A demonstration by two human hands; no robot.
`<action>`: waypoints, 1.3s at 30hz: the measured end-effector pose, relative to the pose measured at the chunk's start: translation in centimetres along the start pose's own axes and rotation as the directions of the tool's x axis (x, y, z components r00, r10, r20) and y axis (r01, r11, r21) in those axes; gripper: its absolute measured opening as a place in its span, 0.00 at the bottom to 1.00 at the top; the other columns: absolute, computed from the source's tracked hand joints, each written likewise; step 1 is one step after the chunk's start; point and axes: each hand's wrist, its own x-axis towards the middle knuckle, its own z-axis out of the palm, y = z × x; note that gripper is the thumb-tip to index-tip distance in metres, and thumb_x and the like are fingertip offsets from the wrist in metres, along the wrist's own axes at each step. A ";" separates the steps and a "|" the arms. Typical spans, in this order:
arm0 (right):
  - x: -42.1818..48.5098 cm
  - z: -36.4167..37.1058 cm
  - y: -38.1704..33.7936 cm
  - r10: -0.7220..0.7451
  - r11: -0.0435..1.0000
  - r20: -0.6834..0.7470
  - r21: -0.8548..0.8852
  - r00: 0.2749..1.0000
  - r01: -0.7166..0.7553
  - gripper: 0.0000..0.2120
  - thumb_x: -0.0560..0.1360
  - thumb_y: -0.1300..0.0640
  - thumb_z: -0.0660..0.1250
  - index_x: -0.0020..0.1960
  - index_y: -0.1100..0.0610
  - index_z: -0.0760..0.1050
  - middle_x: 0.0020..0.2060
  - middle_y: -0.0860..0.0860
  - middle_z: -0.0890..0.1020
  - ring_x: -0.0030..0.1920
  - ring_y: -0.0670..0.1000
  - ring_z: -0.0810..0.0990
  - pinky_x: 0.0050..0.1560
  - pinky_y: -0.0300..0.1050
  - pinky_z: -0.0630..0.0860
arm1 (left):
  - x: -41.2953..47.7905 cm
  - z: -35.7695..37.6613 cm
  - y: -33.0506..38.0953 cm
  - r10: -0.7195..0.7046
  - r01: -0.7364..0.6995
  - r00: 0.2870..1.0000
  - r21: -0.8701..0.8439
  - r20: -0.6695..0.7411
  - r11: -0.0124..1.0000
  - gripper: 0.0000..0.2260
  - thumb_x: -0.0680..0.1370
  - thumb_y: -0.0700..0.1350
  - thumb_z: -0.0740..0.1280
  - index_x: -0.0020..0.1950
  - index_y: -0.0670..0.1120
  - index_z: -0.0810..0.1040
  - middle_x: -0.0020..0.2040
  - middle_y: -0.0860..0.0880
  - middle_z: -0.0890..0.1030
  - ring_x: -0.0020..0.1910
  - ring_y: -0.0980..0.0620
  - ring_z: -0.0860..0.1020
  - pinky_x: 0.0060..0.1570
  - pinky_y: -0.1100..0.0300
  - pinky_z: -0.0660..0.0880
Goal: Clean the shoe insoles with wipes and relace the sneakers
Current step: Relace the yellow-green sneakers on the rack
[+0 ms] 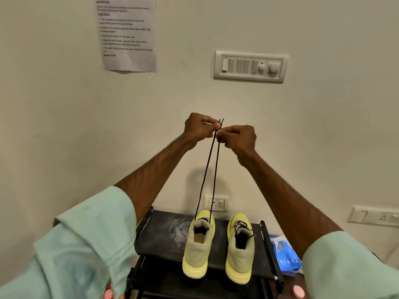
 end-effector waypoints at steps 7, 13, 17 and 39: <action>0.2 0.1 0.0 0.020 1.000 -0.017 -0.021 1.000 -0.020 0.04 0.70 0.62 0.78 0.44 0.55 0.87 0.35 0.51 0.87 0.36 0.48 0.87 0.46 0.50 0.85 | 0.3 -0.7 0.7 0.018 -0.018 0.999 -0.007 0.037 1.000 0.09 0.72 0.37 0.78 0.51 0.37 0.85 0.42 0.41 0.86 0.38 0.48 0.86 0.45 0.59 0.84; 0.4 0.2 0.1 0.008 0.998 -0.021 -0.058 1.000 -0.009 0.06 0.69 0.61 0.78 0.45 0.54 0.87 0.36 0.50 0.87 0.37 0.47 0.87 0.49 0.53 0.85 | 0.8 -1.1 0.6 0.039 -0.036 0.993 -0.026 0.108 0.999 0.11 0.72 0.38 0.78 0.53 0.36 0.85 0.47 0.41 0.86 0.43 0.46 0.86 0.44 0.58 0.84; 0.6 0.3 0.0 -0.021 0.996 0.010 -0.091 1.000 0.021 0.05 0.70 0.61 0.77 0.45 0.55 0.87 0.38 0.50 0.87 0.39 0.47 0.87 0.48 0.50 0.85 | 1.0 -1.3 0.5 0.078 -0.083 0.983 0.023 0.167 0.996 0.13 0.74 0.41 0.77 0.57 0.38 0.85 0.51 0.45 0.86 0.48 0.51 0.85 0.38 0.64 0.80; -0.1 2.2 2.5 -0.143 0.977 0.082 -0.146 0.986 0.153 0.07 0.79 0.56 0.72 0.51 0.59 0.87 0.43 0.51 0.88 0.44 0.48 0.86 0.53 0.52 0.84 | 0.6 -1.6 0.9 0.149 -0.148 0.989 0.096 -0.001 0.984 0.08 0.75 0.41 0.76 0.51 0.38 0.86 0.43 0.44 0.87 0.39 0.51 0.86 0.42 0.60 0.83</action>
